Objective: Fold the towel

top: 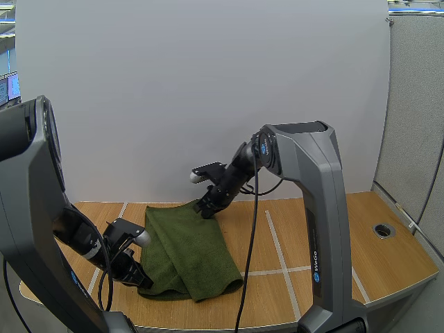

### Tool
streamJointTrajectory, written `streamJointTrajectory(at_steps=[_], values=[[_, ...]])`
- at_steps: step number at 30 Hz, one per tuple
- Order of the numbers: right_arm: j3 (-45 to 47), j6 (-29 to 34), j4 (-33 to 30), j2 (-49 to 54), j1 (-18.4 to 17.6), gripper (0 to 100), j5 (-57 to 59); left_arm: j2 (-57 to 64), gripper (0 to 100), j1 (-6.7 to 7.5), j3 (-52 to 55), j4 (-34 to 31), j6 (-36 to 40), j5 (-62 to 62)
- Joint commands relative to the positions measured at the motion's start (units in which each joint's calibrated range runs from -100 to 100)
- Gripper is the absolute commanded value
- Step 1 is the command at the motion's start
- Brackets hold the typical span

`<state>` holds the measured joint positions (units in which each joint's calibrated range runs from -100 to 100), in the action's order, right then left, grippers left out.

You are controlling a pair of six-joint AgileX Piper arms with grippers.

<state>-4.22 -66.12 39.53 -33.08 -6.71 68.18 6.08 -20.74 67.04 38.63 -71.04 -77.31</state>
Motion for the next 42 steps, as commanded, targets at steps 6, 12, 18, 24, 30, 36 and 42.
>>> streamJointTrajectory(at_steps=[6,12,18,24,30,36,42], values=[[7.24,-3.69,-1.31,1.87,5.10,0,0.86,-0.13,0,0.22,-4.51,0.59,0.07,-12.70],[9.04,-4.39,-0.82,4.87,5.64,0,0.39,-0.13,2,0.22,-6.22,2.71,-0.11,-22.69],[9.54,-4.39,-0.24,5.87,5.64,0,0.39,0.02,43,0.31,-6.22,3.25,1.29,-22.69],[9.54,-4.39,-0.17,5.87,5.64,0,0.23,2.22,62,0.58,-6.22,1.98,2.53,-22.69],[9.54,-4.39,0.09,5.87,5.64,0,-1.01,3.68,62,6.38,-6.22,2.09,5.94,-22.69],[9.54,-4.39,0.09,5.87,5.64,0,-1.53,3.68,75,13.73,-6.22,1.75,12.72,-22.69],[9.54,-4.39,0.23,5.87,5.64,0,-1.45,3.68,75,15.40,-6.22,0.06,16.18,-18.79]])
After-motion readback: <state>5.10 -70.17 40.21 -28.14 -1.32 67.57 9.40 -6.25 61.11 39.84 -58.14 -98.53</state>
